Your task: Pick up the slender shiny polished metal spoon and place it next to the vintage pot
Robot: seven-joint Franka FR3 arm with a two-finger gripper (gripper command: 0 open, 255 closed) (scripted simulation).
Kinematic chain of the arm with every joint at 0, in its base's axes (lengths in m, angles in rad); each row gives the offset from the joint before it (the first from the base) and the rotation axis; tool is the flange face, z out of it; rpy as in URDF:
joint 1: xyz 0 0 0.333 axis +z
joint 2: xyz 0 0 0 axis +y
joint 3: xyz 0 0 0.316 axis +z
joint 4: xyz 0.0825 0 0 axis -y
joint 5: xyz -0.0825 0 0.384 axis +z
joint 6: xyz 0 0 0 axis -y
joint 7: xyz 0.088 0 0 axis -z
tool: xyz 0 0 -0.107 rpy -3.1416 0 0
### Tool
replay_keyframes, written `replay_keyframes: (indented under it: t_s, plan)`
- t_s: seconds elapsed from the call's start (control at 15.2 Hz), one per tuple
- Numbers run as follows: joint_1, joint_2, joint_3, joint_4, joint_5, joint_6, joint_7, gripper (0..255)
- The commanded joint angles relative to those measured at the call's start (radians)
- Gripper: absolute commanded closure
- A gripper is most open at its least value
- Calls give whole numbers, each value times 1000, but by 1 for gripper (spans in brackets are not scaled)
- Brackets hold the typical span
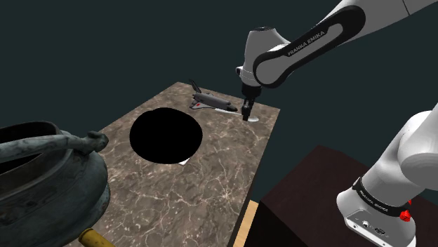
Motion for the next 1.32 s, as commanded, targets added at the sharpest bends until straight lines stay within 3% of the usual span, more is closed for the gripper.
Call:
replay_keyframes:
  t_s: [0.0, 1.25]
  plan:
    - [0, -9, 0, 4, 2, -14, -2, 255]
    - [2, -139, -3, 137, 22, -276, -22, 255]
